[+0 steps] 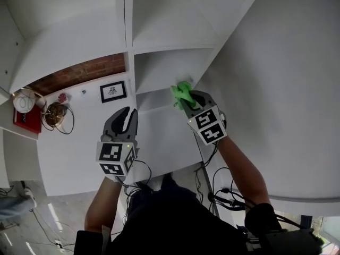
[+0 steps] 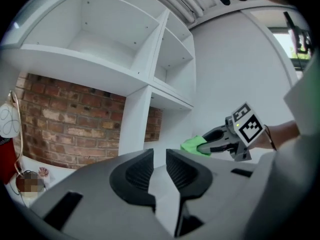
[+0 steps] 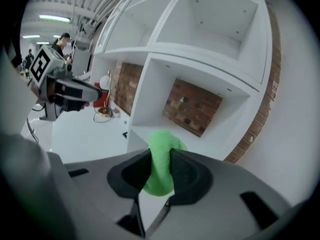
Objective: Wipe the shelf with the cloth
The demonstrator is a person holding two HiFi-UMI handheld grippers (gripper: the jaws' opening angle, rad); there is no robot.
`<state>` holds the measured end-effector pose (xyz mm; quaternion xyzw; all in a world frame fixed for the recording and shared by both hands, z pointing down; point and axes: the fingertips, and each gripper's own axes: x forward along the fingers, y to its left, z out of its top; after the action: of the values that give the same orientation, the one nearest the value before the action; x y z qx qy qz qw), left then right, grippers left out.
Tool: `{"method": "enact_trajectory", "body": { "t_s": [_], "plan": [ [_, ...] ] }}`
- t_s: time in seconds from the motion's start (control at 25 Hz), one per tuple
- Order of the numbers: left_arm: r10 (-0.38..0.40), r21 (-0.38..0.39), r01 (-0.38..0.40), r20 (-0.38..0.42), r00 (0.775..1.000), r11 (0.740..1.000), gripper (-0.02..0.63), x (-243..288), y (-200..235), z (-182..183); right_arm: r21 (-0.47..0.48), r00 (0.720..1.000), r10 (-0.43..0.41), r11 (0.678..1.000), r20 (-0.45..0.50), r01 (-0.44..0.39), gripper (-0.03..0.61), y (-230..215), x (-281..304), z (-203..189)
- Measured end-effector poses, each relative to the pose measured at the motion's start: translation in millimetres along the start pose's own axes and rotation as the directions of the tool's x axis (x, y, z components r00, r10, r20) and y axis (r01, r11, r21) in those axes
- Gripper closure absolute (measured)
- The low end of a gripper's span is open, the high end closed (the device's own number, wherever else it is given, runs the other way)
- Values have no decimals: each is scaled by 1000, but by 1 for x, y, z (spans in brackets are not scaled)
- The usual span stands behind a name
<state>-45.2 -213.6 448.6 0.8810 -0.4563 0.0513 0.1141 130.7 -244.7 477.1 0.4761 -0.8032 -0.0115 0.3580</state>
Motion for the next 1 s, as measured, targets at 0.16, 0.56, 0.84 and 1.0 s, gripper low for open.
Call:
{"method": "enact_trajectory", "body": {
  "t_s": [0.16,0.56,0.84,1.0],
  "plan": [
    [50,20,-50,30,998,999,537,-11,11,16,57,986,43,997,160,-53,477,17,-9,37],
    [135,66,-144,127,983,987,537,-43,16,64,138,886,20,986,463,-94,477,39,-46,119],
    [164,123,-190,198,966,974,537,-60,4,98,239,809,-29,961,586,-138,477,25,-78,147],
    [183,132,-217,231,956,967,537,-67,5,114,294,769,-53,939,637,-179,477,19,-89,157]
  ]
}}
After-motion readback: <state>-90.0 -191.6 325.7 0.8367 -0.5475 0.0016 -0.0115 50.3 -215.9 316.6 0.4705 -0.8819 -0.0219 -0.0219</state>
